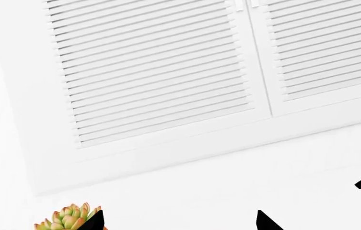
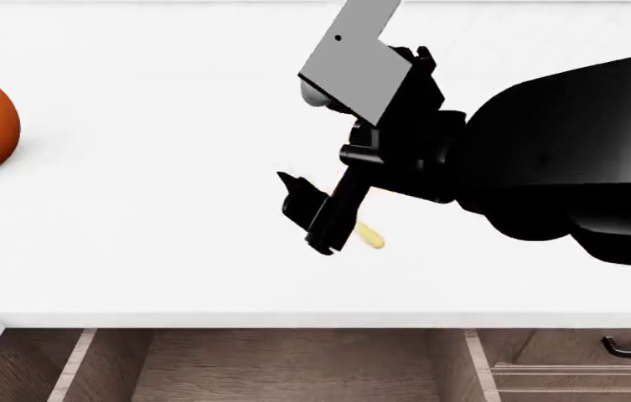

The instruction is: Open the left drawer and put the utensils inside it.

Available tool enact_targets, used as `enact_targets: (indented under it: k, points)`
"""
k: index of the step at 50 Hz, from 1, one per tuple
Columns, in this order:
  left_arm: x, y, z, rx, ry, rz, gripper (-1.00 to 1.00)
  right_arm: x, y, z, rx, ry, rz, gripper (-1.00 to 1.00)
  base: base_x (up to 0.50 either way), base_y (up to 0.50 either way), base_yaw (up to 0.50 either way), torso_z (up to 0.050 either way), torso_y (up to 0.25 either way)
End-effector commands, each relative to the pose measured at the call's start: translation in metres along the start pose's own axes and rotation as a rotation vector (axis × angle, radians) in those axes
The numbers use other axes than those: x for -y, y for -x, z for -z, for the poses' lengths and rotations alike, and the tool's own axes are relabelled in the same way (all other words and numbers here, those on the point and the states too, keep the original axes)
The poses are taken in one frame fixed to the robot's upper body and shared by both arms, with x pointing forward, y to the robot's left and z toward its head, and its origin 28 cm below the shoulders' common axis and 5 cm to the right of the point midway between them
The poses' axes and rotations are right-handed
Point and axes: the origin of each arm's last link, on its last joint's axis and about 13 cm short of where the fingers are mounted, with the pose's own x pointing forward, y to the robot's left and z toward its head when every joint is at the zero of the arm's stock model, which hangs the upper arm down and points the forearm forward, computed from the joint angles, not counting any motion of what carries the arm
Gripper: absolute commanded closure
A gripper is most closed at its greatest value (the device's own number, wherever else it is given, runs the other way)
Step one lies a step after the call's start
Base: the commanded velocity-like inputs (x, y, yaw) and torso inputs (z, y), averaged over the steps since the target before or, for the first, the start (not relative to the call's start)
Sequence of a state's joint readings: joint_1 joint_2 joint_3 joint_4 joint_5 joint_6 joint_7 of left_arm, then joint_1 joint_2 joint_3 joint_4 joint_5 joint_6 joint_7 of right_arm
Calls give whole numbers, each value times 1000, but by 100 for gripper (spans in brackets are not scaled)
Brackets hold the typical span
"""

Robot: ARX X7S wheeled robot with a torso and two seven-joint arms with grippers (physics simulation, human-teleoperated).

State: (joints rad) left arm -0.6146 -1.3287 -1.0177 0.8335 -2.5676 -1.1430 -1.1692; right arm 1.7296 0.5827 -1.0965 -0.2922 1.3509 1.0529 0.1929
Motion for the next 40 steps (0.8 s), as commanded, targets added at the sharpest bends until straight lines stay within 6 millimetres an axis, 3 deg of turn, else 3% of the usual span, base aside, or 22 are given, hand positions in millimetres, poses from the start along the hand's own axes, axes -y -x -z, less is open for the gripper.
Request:
enact_targets:
  k: [1,10,26,40]
  points:
    - [0,0,0,-1,0,0,-100,15,-2,1,-70,-122,150,-100,0,0,0,0,0]
    - [0,0,0,1,1,1,-100,24,-8,8,-186,-206,237,-100,0,0,0,0,0]
    - [0,0,0,-1,0,1,-100,23,-13,20,-192,-457,50,-100,0,0,0,0,0]
    - [0,0,2,-4,1,-1,-100,28,-26,31,-206,-567,39,-100,0,0,0,0,0]
